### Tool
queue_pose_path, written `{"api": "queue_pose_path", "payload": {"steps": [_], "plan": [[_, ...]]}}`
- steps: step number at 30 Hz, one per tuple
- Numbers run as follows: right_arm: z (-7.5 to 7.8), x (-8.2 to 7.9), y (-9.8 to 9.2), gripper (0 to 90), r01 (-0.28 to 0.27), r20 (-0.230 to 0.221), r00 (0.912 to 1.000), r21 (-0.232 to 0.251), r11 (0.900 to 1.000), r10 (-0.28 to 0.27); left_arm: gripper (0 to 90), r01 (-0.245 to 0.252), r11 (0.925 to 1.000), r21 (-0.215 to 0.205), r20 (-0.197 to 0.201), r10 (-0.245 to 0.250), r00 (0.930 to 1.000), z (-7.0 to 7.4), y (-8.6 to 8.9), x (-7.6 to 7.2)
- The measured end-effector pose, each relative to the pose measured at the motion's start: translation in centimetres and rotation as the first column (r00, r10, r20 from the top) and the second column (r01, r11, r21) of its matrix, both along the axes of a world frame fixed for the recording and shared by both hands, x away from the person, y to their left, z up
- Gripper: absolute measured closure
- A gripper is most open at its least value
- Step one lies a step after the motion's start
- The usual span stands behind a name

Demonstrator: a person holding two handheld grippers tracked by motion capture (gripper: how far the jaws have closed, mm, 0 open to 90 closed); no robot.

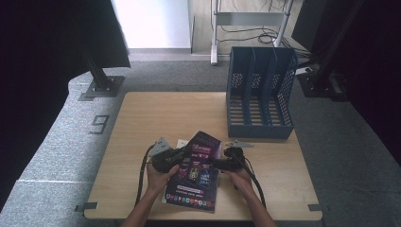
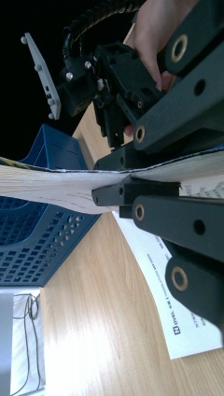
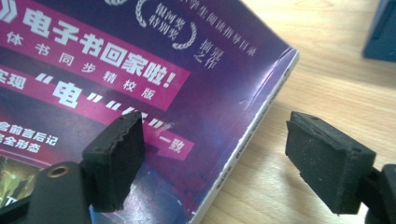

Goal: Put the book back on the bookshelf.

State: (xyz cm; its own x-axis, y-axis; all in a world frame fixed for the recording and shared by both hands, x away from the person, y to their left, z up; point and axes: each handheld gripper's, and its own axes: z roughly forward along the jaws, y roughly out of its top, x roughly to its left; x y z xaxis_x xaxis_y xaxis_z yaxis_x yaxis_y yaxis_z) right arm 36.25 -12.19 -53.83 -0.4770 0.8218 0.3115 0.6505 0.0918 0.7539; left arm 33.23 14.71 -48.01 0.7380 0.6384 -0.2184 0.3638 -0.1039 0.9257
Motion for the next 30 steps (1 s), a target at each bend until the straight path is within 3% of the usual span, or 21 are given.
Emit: {"api": "queue_pose_path", "payload": {"steps": [10,11,20,26,30], "plan": [[-0.3,0.2,0.1,16.2,-0.025,-0.030,0.9992,0.055,0.998,0.026,86.6,0.011,0.9998,-0.019,0.017,-0.011,0.9998,0.4,-0.1,-0.3],[-0.3,0.2,0.3,16.3,-0.049,-0.036,0.9980,0.070,0.996,0.052,86.6,0.011,0.9997,-0.021,0.015,-0.010,0.9998,0.3,-0.1,-0.3],[-0.4,0.1,0.7,17.2,-0.048,-0.048,0.9976,0.057,0.997,0.051,86.5,0.008,0.9998,-0.021,-0.010,-0.008,0.9999,-0.1,0.1,0.1],[-0.2,0.0,0.6,22.8,-0.037,-0.035,0.9986,0.048,0.998,0.039,86.1,-0.006,0.9992,0.040,-0.032,0.008,0.9995,-1.2,0.1,0.7],[0.1,-0.2,0.6,25.0,-0.040,-0.020,0.9990,0.045,0.998,0.041,85.9,-0.016,0.9984,0.055,-0.057,0.019,0.9982,-2.0,-0.1,1.1]]}}
